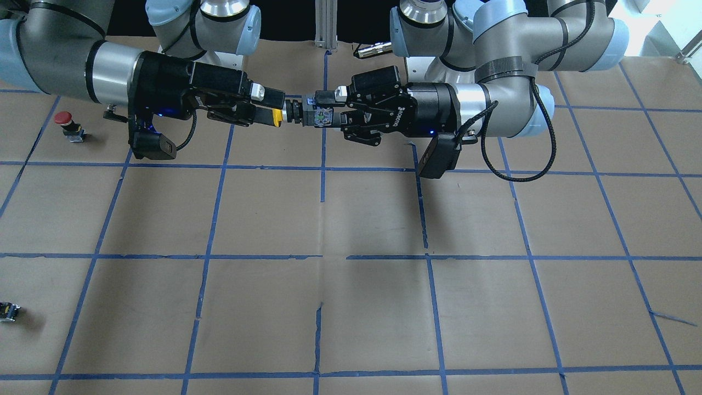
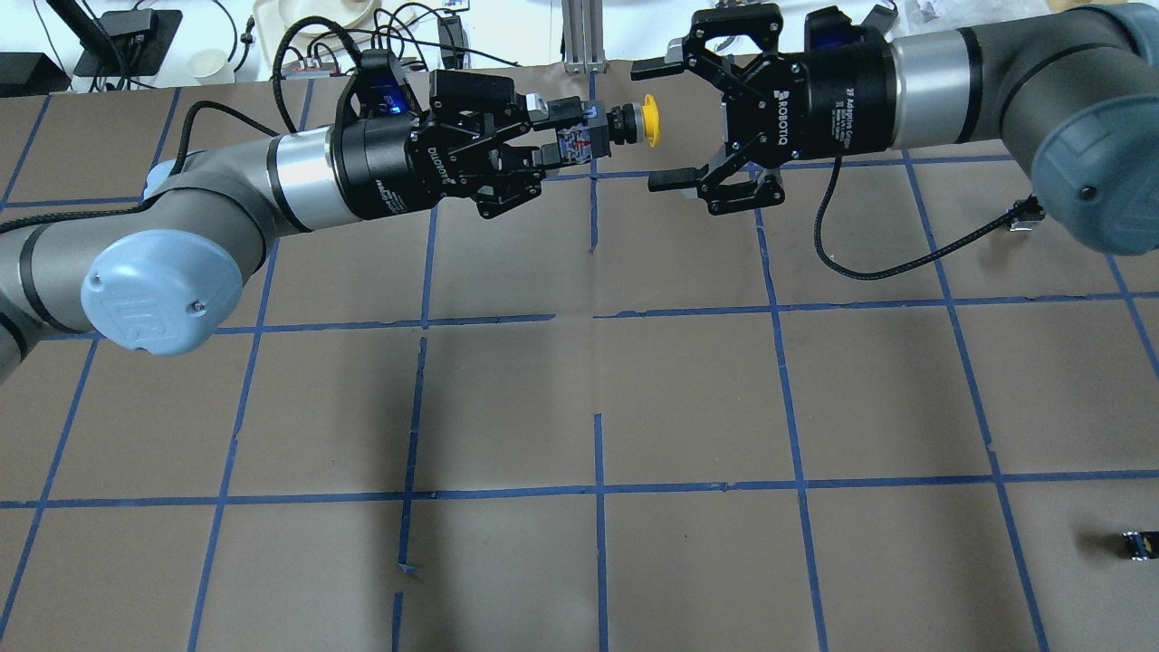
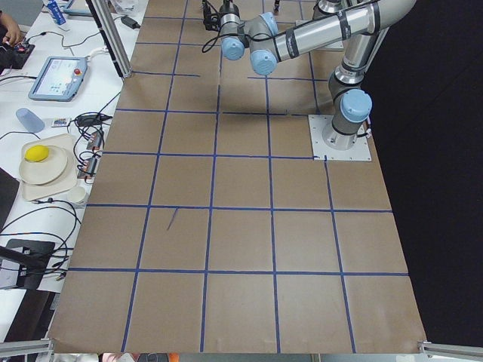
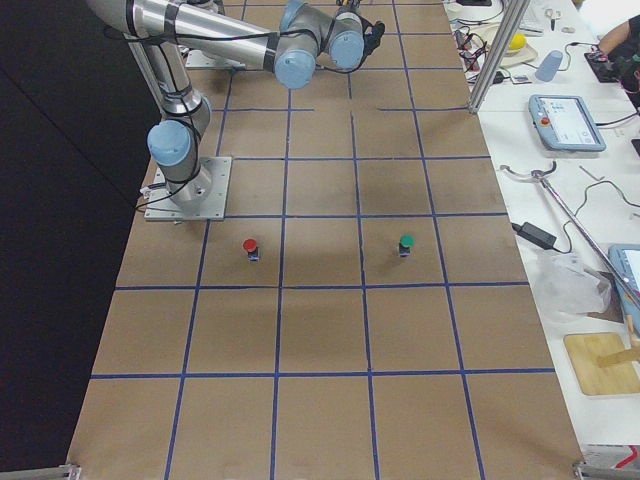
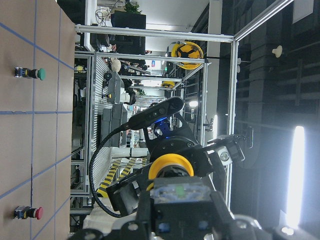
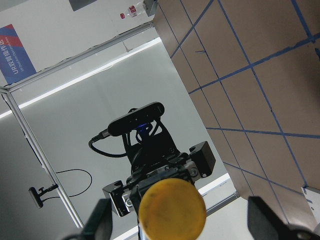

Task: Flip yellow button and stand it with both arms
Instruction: 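Hold the button up with the left gripper while the right gripper approaches its cap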

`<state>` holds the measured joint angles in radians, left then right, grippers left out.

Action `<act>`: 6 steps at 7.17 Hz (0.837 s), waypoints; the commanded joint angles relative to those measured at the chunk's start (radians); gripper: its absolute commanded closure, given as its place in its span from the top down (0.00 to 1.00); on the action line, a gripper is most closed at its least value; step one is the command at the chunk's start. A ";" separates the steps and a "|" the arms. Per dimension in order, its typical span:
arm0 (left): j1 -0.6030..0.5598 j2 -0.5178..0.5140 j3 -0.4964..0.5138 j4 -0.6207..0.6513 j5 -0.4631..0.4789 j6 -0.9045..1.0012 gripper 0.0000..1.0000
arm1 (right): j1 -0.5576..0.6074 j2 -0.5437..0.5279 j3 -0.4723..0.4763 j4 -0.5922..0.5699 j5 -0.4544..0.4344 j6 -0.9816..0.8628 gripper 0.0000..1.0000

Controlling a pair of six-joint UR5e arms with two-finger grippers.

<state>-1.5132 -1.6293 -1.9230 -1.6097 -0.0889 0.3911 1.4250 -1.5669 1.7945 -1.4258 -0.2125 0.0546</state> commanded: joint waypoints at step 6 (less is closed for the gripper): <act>0.001 -0.007 0.010 0.004 0.001 -0.009 0.54 | 0.000 -0.001 -0.003 -0.004 0.005 0.001 0.21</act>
<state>-1.5124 -1.6361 -1.9148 -1.6067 -0.0890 0.3856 1.4250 -1.5677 1.7930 -1.4279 -0.2111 0.0550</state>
